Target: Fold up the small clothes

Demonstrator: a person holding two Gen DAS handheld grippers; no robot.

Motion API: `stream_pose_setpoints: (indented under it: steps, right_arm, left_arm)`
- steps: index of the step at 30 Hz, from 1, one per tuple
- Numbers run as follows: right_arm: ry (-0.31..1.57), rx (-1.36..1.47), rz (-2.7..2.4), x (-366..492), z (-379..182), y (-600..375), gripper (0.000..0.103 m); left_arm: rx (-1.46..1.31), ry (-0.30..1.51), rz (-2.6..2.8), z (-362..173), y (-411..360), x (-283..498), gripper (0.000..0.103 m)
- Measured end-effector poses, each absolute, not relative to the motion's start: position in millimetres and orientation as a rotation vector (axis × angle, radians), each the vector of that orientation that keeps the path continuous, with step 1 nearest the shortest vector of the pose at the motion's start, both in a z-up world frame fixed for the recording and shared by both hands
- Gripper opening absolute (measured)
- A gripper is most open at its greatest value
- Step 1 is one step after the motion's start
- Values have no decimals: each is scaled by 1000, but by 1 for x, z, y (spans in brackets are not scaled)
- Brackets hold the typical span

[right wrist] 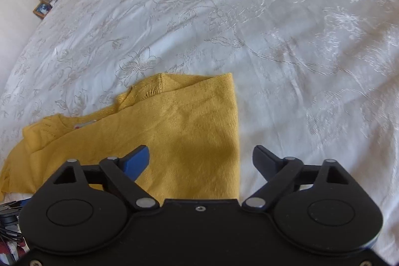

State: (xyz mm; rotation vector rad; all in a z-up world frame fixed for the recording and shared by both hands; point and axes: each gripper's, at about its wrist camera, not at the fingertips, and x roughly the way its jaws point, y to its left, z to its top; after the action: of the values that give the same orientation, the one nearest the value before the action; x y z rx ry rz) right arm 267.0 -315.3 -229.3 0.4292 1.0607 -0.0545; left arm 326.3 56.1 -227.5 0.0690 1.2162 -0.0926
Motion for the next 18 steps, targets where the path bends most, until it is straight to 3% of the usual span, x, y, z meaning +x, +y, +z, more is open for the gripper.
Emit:
stream_pose_setpoints:
  steps: [6,14,16,17,18]
  right_arm:
    - [1084,480,-20,290,-255,-320,95]
    - [1080,638,-12,294,-266,-340,95]
    - [1072,648,6,291,-264,-343,80]
    - [1073,655,13,290,-263,-345,61]
    - [1079,659,18,288,-262,-346,32]
  left_arm:
    - [69,1189,-157,-233,62,319,97]
    - [71,1218,-158,-230,62,320,102]
    - [67,1224,-163,-227,64,322,102]
    - [62,1222,-165,-226,64,320,102]
    - [58,1218,-168,-225,65,319,102]
